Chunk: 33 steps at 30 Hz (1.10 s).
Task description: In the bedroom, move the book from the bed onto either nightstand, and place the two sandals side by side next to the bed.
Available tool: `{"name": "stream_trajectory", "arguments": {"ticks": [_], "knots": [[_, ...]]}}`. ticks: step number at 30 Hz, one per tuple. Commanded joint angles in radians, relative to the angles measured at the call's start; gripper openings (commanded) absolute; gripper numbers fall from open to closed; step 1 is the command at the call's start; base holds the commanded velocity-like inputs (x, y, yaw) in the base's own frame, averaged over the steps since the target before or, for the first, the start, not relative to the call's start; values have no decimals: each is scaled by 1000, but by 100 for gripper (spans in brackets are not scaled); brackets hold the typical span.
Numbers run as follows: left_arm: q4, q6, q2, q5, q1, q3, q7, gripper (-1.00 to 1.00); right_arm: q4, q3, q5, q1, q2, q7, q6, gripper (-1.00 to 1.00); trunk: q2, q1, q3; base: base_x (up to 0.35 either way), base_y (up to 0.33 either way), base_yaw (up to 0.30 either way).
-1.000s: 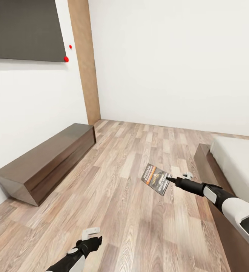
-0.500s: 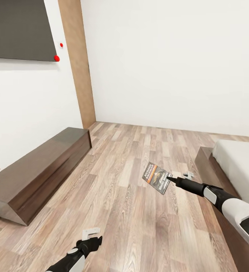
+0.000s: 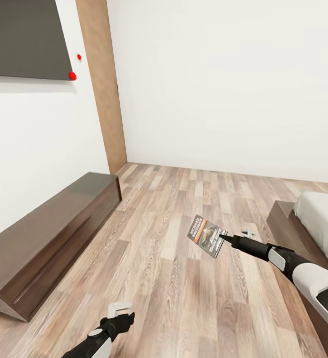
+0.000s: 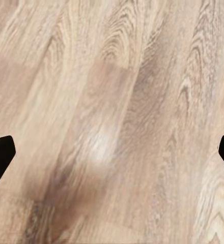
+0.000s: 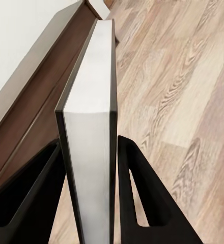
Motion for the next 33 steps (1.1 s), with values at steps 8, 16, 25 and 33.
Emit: {"name": "stream_trajectory", "arguments": {"ticks": [8,16,25,33], "knots": [[0,0,0,0,2,0,0,100,0,-8,-3,1,0,0,0,-100,0,0,0,332,111,0],[0,0,0,0,2,0,0,100,0,-8,-7,1,0,0,0,-100,0,0,0,332,110,0],[0,0,0,0,2,0,0,100,0,-8,-6,1,0,0,1,-100,0,0,0,332,108,0],[0,0,0,0,2,0,0,100,0,-8,-4,2,0,0,1,-100,0,0,0,332,101,0]]}}
